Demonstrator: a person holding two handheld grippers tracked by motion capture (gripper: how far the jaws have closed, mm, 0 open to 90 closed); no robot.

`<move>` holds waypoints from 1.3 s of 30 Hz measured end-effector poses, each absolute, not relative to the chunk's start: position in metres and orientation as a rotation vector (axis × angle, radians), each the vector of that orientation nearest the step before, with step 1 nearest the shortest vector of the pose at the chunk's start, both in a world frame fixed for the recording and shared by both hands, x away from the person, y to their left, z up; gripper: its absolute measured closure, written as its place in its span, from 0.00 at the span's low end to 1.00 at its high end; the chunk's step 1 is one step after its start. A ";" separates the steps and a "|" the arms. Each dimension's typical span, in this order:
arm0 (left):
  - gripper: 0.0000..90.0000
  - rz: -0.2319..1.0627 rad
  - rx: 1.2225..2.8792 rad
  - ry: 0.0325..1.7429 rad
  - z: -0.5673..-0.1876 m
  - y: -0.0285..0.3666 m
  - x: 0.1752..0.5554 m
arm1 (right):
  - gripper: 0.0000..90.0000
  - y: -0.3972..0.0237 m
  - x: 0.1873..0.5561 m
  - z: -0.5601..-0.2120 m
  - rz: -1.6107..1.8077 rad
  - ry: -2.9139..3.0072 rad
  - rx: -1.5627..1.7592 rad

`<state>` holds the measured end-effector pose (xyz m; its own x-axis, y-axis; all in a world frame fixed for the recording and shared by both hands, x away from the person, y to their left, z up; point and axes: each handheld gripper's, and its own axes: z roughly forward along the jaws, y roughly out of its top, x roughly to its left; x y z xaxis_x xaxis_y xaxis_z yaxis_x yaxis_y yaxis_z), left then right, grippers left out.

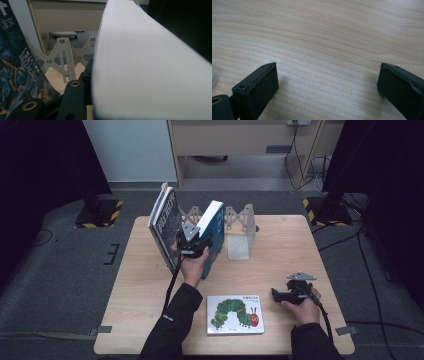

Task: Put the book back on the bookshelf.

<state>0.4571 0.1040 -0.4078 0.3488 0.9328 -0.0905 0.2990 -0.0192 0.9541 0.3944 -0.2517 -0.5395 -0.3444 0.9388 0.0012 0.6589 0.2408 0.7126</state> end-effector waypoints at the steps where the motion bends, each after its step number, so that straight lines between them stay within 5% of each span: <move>1: 0.60 0.740 1.543 1.152 -0.409 0.106 0.454 | 0.04 -0.252 0.394 -0.540 0.877 2.091 1.460; 16: 0.64 0.685 1.526 1.127 -0.420 0.120 0.433 | 0.04 -0.251 0.394 -0.540 0.877 2.087 1.464; 39: 0.63 0.688 1.516 1.191 -0.418 0.095 0.469 | 0.04 -0.251 0.394 -0.539 0.875 2.088 1.465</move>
<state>0.4686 0.0947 -0.4183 0.3415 0.9272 -0.1540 0.3297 0.0353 0.9434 0.3941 -0.2510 -0.5393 -0.3410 0.9401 0.0024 0.6610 0.2379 0.7117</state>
